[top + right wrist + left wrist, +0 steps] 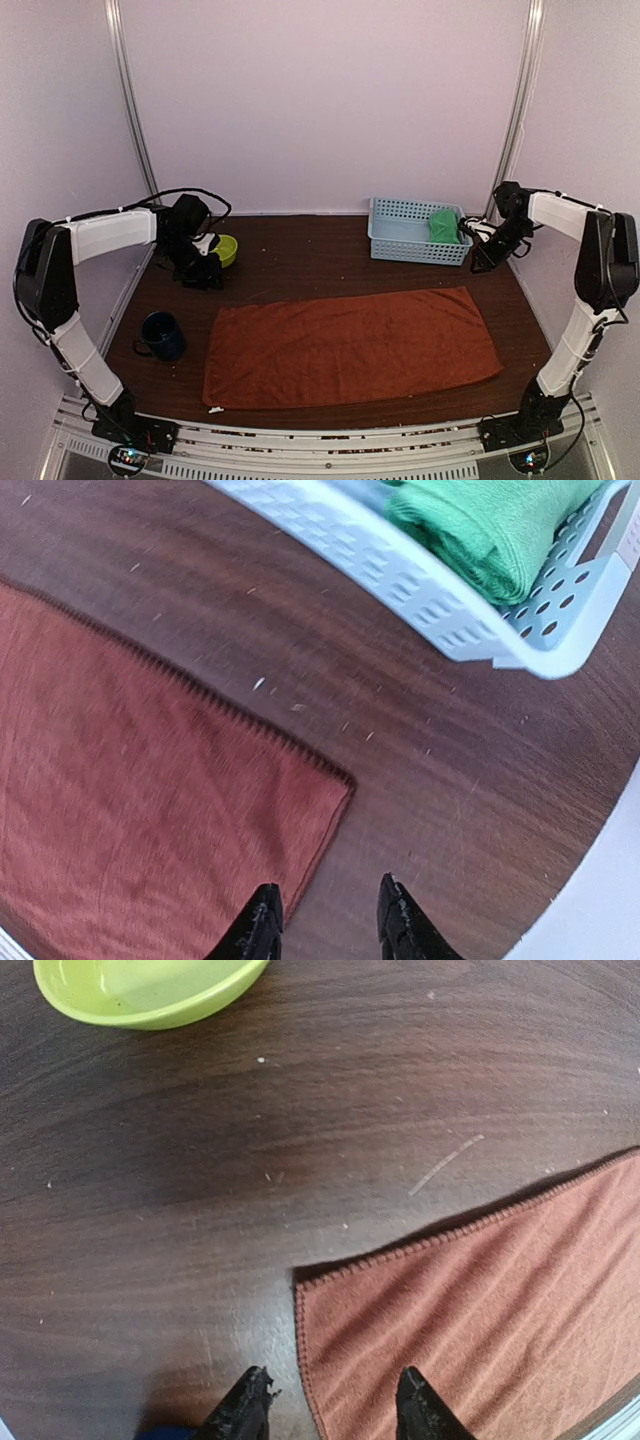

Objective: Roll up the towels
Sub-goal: Pick up the towel from the center of the board.

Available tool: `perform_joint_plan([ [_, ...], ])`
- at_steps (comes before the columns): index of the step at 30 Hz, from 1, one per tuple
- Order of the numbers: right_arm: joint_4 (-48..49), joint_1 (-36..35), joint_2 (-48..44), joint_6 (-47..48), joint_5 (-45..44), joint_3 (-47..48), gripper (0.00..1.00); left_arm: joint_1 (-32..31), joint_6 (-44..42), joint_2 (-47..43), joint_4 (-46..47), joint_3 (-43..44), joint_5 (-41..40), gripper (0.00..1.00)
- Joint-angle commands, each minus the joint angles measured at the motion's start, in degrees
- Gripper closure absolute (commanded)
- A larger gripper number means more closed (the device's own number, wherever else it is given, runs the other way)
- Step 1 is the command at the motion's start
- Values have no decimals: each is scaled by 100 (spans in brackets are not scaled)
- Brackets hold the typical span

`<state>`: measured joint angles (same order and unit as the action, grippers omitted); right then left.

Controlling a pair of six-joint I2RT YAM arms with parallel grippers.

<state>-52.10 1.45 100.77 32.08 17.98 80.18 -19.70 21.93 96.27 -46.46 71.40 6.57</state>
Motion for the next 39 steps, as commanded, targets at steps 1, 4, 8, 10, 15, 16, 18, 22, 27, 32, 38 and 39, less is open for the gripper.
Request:
perform_joint_plan([
  [1,505,48,634,-731,147,331,65,241,-499,199,633,-140,488,54],
  [4,579,56,1076,-892,159,495,65,370,-576,338,903,-305,748,54],
  [8,595,57,1471,-956,266,660,63,423,-702,455,1037,-424,785,55],
  [10,603,57,1590,-974,228,661,63,430,-810,503,1102,-477,843,54],
  [15,626,50,1606,-1011,134,477,62,441,-903,610,1212,-632,916,46],
  [16,619,55,1609,-1010,120,453,61,450,-909,624,1244,-666,923,45],
  [18,577,49,1624,-1002,135,417,61,462,-901,638,1306,-730,910,47],
  [22,540,50,1586,-997,186,297,62,502,-896,648,1371,-794,822,49],
  [27,509,51,1447,-971,200,91,61,541,-893,642,1504,-852,746,53],
  [32,524,49,1318,-966,223,-101,61,538,-925,726,1663,-890,778,53],
  [38,624,54,1375,-993,186,-274,61,546,-1047,857,1691,-965,1260,63],
  [39,611,50,1387,-993,200,-275,62,539,-1060,840,1687,-987,1278,65],
])
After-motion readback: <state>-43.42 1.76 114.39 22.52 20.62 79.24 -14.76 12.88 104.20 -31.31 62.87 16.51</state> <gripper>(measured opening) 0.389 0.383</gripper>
